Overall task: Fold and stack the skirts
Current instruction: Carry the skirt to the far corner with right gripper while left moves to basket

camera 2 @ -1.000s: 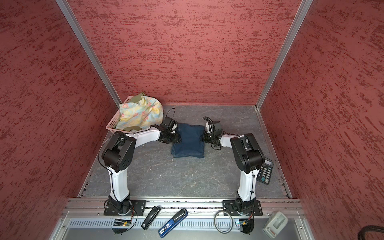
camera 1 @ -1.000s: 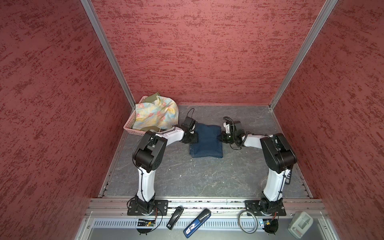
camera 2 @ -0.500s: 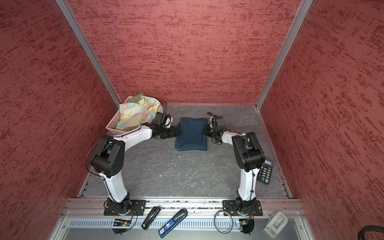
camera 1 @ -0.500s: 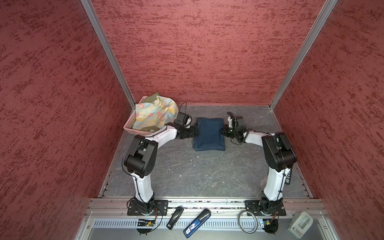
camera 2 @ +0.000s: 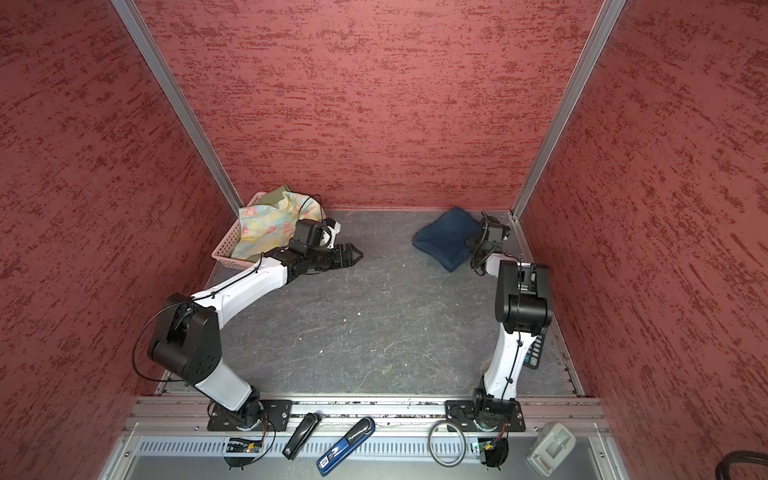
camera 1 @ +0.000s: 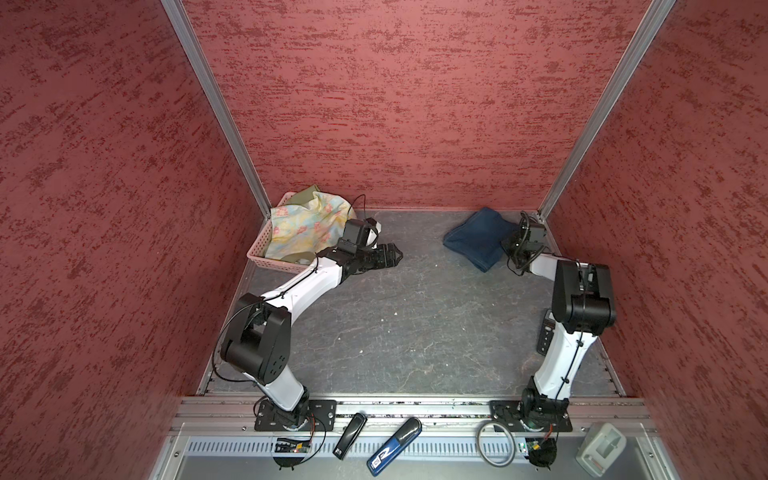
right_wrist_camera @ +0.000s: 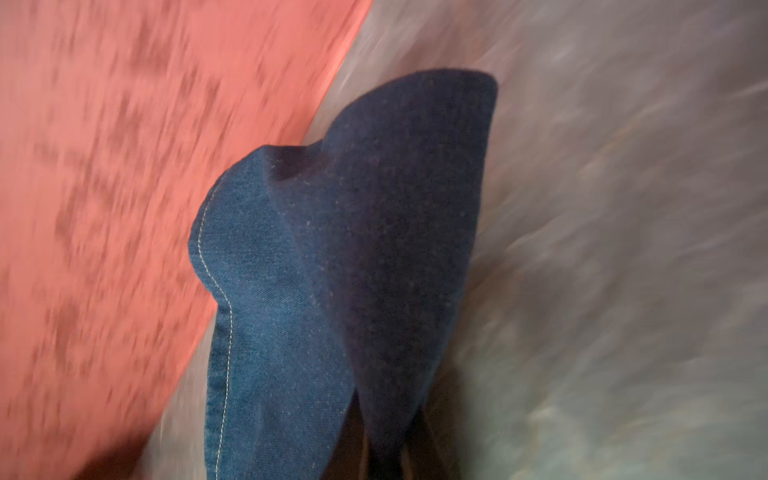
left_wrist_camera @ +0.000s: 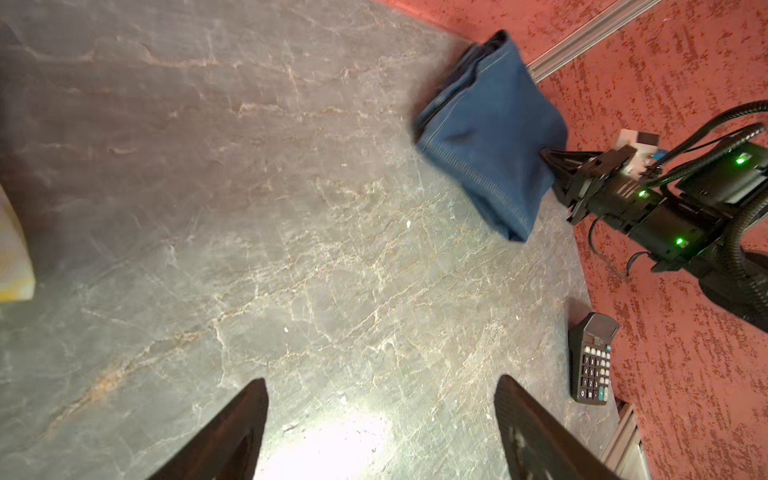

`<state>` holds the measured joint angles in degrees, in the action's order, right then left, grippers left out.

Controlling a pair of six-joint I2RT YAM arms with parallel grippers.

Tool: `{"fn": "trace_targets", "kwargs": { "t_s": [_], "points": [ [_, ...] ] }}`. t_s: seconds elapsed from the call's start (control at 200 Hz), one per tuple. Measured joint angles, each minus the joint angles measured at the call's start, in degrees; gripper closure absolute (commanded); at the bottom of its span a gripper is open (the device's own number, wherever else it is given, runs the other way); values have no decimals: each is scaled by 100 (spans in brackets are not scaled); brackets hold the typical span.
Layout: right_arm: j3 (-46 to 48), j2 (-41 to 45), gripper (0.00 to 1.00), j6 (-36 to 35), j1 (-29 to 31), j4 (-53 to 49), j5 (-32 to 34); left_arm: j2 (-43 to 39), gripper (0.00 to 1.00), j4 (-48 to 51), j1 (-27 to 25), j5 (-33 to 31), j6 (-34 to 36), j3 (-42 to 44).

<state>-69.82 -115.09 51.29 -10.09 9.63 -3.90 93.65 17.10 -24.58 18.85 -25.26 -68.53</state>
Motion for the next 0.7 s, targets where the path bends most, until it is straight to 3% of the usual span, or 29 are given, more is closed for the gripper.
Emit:
{"fn": "trace_targets", "kwargs": {
  "t_s": [0.27, 0.501, 0.696],
  "points": [
    [24, -24, 100, 1150, -225, 245, 1036, -103, 16, 72, -70, -31, 0, 9],
    [61, -350, 100, 2463, -203, 264, 1419, -258, 17, 203, -85, -164, 0, 7],
    [162, -376, 100, 3152, -116, 236, 1672, -490, 17, 308, -83, -302, 0, 9]
  ]
}}
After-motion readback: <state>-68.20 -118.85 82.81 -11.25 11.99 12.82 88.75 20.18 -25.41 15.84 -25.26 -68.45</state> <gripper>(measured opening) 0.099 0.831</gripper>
